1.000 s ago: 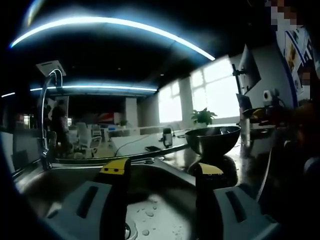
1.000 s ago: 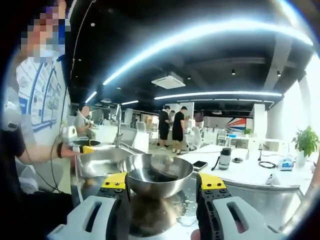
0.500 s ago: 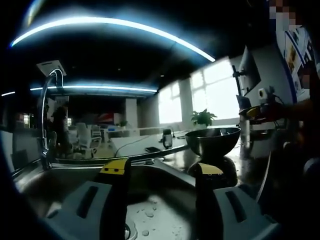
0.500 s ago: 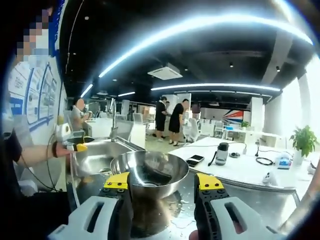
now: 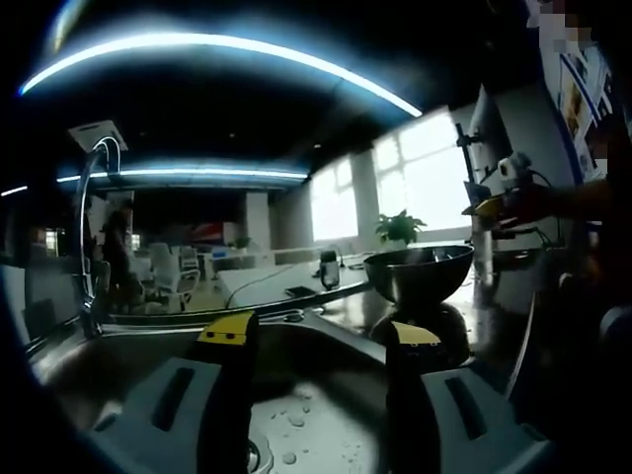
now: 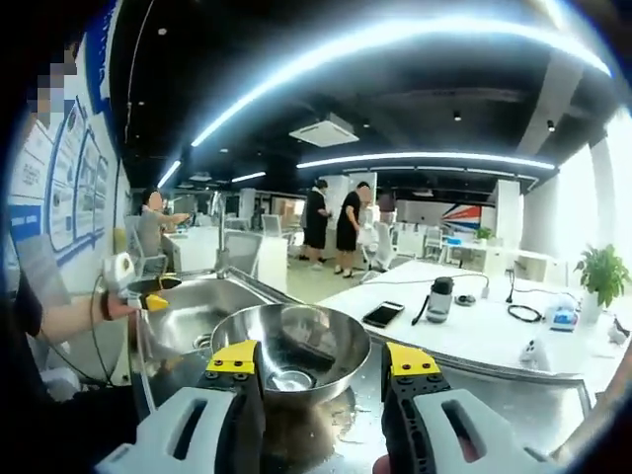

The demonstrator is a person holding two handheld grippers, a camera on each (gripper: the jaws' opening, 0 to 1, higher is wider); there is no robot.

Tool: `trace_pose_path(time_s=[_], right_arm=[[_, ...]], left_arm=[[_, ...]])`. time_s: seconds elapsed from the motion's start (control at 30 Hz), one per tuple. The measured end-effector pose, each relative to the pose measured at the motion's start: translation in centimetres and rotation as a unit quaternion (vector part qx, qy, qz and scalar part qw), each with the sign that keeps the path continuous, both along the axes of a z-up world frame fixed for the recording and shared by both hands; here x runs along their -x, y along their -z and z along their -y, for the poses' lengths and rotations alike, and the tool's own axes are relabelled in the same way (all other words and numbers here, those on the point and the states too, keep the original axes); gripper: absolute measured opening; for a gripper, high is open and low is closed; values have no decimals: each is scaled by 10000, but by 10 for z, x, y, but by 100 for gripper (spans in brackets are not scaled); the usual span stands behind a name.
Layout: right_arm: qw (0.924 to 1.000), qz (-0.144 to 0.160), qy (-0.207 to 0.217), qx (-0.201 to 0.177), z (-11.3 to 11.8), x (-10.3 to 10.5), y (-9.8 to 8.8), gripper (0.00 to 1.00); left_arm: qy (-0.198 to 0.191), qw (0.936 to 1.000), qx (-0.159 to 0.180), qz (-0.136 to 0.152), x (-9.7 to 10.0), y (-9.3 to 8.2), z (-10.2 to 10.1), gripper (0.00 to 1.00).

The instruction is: Pick up bowl with dirty water move over sink pour dirty water into sink return bowl to place

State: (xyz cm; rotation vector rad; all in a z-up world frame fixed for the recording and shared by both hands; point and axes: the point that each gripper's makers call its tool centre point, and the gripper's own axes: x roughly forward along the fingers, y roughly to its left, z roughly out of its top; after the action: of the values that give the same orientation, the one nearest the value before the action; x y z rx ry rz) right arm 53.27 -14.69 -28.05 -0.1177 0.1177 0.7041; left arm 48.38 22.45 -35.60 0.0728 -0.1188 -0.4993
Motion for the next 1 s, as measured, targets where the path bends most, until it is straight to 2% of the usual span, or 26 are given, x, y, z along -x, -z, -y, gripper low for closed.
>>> trace_pose_path(time_s=[0.33,0.47,0.73,0.9,1.0], right_arm=[[9997,-202,135,88,-3,-8,1,39],[9989,-342,241,201,-1,-18,5,37],[9947,-936,407,93,1,-33,12,34],[9909,-1247,340,378,-5,-36,24,34],[9891,-1377,380,353,-7,-37,26,32]], left_arm=[[-8,10000,51,10,0,-1,0,50],[-21,10000,50,-1,0,-1,0,50],[-43,10000,49,-10,-1,-1,-2,50],[-46,10000,-10,-41,-3,1,-2,50],[-55,10000,-36,-24,-3,1,-1,50]])
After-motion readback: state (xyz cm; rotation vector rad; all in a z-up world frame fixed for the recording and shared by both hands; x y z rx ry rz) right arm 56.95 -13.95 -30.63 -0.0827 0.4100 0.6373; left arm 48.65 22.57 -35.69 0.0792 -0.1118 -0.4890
